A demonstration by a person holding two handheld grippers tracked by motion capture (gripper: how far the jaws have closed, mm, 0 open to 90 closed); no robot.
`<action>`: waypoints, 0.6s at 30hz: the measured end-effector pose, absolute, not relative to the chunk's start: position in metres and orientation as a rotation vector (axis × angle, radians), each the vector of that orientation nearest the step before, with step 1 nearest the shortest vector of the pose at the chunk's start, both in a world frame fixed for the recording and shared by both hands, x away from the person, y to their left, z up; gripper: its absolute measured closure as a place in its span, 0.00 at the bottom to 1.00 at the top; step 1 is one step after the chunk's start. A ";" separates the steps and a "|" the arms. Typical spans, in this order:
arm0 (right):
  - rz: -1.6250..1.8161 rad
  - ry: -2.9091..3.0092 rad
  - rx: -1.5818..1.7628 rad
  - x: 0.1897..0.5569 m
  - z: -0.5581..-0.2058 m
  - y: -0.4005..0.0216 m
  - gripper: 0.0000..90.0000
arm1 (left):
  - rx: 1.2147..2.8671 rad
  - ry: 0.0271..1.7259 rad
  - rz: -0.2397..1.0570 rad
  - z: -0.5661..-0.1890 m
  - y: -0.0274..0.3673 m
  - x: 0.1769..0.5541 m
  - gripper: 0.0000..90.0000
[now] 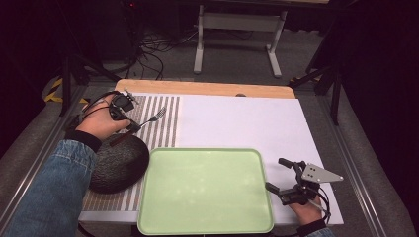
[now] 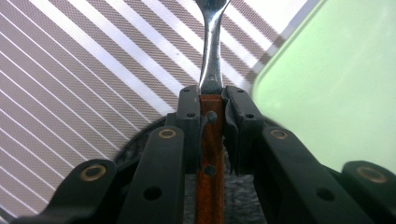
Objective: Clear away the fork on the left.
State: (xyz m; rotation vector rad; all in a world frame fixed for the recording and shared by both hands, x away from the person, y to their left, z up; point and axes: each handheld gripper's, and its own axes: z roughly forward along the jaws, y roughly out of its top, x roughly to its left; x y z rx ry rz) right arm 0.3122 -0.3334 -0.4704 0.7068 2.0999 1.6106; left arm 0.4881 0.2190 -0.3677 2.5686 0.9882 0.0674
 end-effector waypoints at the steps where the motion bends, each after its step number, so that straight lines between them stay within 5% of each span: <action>1: 1.611 2.100 0.707 0.312 -0.470 -0.333 0.00 | 2.554 0.997 0.056 -0.367 0.219 0.486 0.86; 18: 1.615 2.097 0.703 0.313 -0.470 -0.333 0.00 | 2.335 1.104 -0.092 -0.366 0.210 0.447 0.86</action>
